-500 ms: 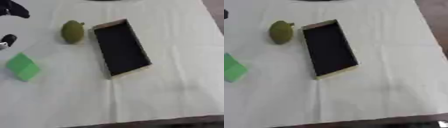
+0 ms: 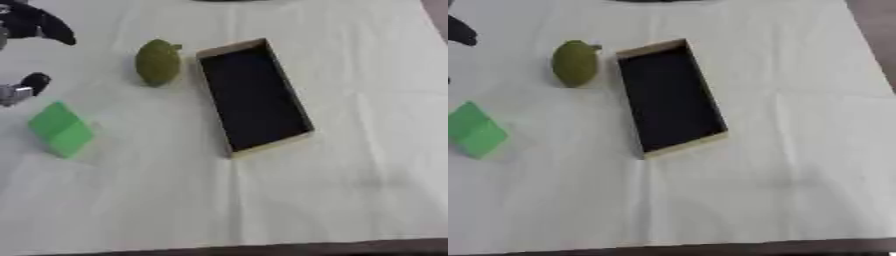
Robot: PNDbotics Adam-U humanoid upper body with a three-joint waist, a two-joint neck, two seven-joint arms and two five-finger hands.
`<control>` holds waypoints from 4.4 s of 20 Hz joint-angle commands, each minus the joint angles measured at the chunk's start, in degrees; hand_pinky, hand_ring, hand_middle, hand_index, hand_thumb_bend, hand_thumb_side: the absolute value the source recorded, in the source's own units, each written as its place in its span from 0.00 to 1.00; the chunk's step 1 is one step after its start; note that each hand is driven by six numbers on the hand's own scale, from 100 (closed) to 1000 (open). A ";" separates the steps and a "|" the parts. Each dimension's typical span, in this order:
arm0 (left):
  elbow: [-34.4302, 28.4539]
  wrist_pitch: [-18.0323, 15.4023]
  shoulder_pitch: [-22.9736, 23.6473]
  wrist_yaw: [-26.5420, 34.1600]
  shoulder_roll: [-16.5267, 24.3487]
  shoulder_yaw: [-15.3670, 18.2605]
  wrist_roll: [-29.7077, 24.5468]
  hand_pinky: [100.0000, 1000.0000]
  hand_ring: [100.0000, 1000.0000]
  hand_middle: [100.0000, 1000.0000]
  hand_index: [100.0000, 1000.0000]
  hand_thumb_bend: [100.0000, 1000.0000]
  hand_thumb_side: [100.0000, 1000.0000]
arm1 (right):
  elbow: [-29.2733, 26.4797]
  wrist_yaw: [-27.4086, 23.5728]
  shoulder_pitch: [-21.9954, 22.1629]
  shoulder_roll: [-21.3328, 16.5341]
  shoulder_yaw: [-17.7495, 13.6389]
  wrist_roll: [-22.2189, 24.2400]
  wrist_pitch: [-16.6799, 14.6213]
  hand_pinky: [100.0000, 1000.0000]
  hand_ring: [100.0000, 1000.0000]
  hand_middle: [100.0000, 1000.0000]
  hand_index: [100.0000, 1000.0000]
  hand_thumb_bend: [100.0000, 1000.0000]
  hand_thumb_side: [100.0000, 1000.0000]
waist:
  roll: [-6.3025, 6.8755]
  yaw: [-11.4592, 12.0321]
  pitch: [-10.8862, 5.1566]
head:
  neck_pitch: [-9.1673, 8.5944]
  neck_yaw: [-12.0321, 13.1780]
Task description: Pick up objects on the table and place them in the box.
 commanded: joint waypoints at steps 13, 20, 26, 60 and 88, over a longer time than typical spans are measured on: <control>0.38 -5.31 1.90 -6.09 5.02 -1.56 -5.50 0.95 0.94 0.87 0.95 0.44 0.48 | -0.84 4.33 1.31 0.41 1.07 18.72 -18.73 1.00 1.00 0.63 0.97 0.00 0.41 | 0.95 1.46 -1.92 | 0.47 -0.42; 2.49 -7.84 2.67 -9.47 7.29 -4.89 -2.83 0.95 0.94 0.87 0.98 0.65 0.26 | -0.84 5.45 2.19 0.58 1.39 18.72 -18.73 1.00 1.00 0.62 0.97 0.00 0.41 | 1.62 2.61 -2.78 | 2.15 -1.82; 4.29 -9.77 1.50 -10.25 6.66 -6.34 -1.57 0.95 0.94 0.88 0.99 0.66 0.27 | -0.84 6.97 2.37 0.86 2.08 18.72 -18.73 1.00 1.00 0.62 0.98 0.00 0.41 | 1.47 2.80 -2.87 | 2.09 -2.03; 15.04 -16.40 -4.78 -14.89 -0.28 -13.01 1.34 0.91 0.88 0.80 0.94 0.51 0.28 | -0.84 14.10 1.56 2.52 6.06 18.72 -18.73 1.00 1.00 0.60 0.99 0.00 0.41 | 0.80 1.53 -2.09 | 1.28 -0.54; 19.22 -17.78 -5.76 -17.72 -2.31 -14.42 -0.27 0.83 0.80 0.68 0.80 0.40 0.27 | -0.84 18.32 1.57 4.69 8.14 18.72 -18.73 1.00 1.00 0.59 1.00 0.00 0.41 | 0.93 1.27 -1.80 | 0.72 0.70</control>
